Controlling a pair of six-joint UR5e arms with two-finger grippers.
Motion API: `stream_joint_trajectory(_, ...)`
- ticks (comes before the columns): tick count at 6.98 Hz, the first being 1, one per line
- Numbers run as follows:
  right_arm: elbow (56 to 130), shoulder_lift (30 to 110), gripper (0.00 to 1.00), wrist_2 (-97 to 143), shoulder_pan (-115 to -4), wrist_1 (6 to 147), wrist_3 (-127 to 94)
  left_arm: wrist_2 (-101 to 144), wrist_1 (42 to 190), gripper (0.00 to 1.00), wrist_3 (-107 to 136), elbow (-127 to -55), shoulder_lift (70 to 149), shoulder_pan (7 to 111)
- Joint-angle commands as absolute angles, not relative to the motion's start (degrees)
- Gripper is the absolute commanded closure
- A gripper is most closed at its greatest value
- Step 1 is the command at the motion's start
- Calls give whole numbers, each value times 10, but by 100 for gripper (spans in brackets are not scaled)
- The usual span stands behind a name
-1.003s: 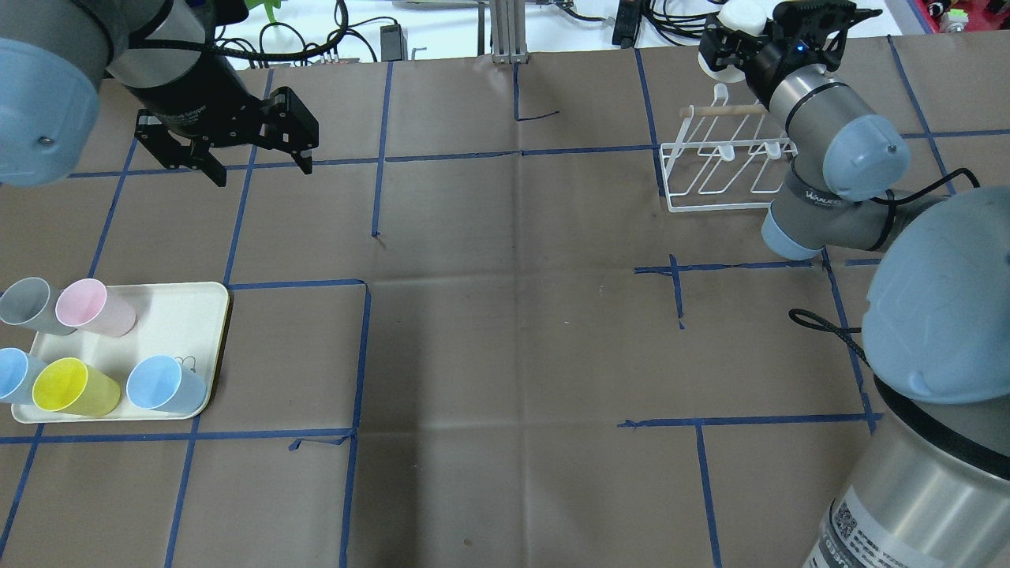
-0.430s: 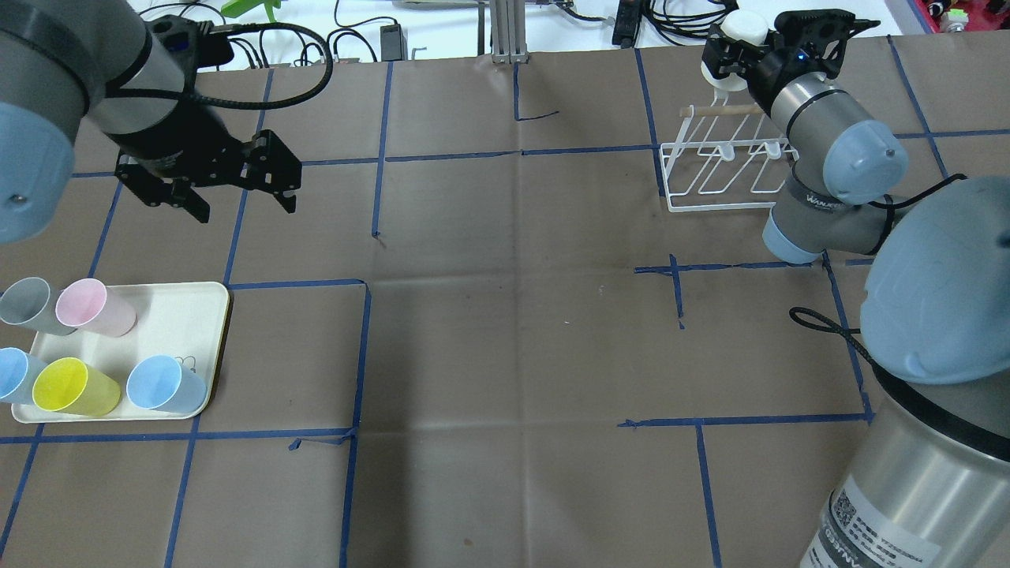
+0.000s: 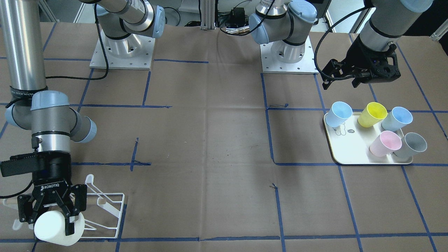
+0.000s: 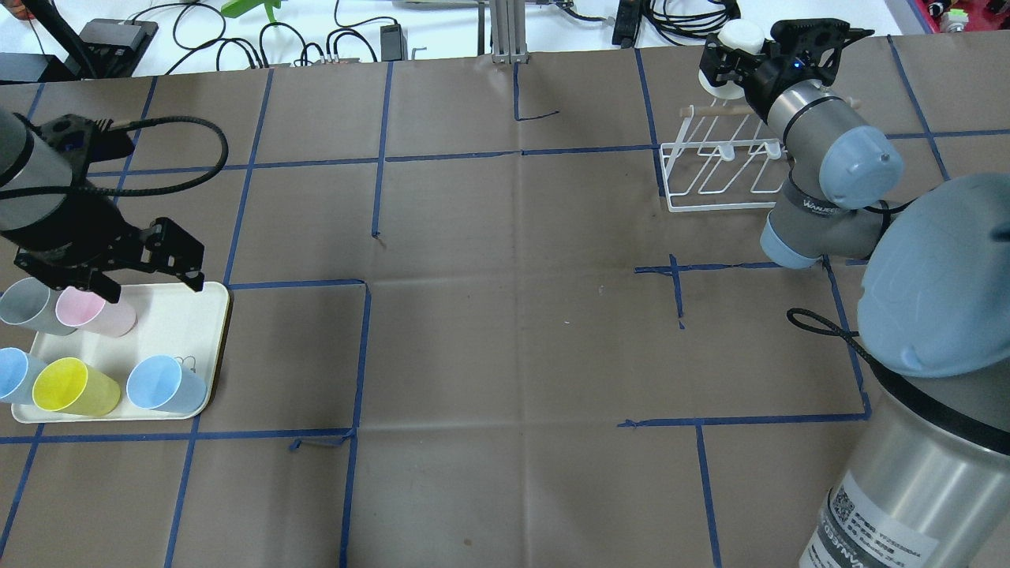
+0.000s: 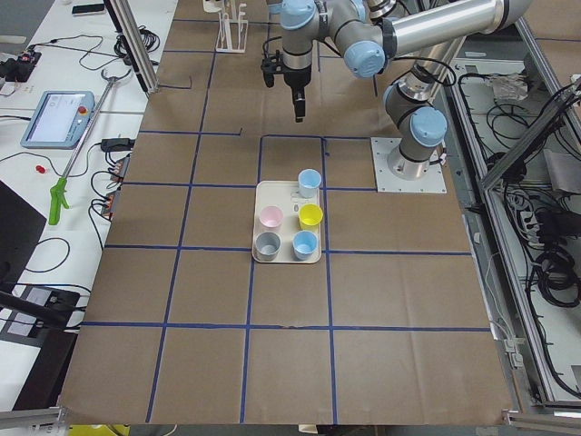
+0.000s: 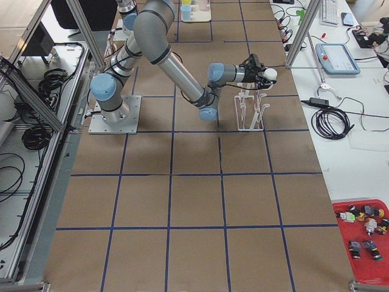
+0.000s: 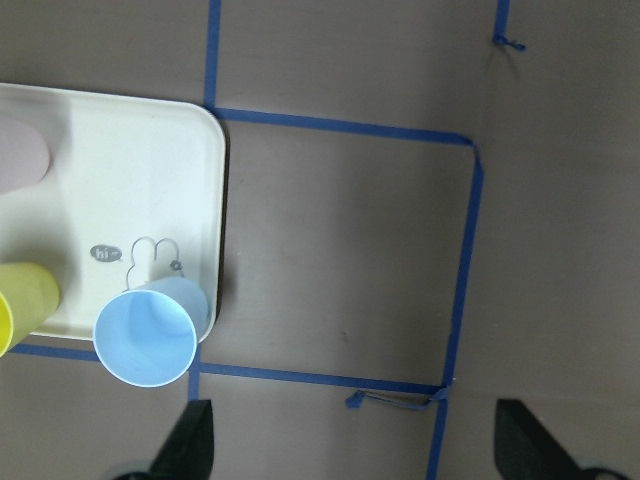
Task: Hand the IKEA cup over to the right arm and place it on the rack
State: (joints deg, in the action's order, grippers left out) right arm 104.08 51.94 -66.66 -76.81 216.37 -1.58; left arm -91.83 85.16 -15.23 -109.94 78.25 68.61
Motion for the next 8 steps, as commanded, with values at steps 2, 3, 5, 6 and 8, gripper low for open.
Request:
stream_joint_trajectory(2, 1055, 516, 61, -667, -769, 2172, -16, -935, 831, 2, -279, -1167, 749, 573)
stream_joint_trajectory(3, 1055, 512, 61, -666, -769, 2172, -16, -934, 831, 2, -286, -1175, 749, 567)
stream_joint_trajectory(5, 1054, 511, 25, -663, -770, 2171, -19, -929, 809, 2, -287, -1181, 770, 569)
stream_joint_trajectory(6, 1051, 511, 1, -662, -770, 2171, -23, -929, 803, 2, -293, -1198, 773, 569)
stream_joint_trajectory(8, 1049, 512, 0, -663, -770, 2170, -25, -929, 695, 2, -323, -1246, 800, 566)
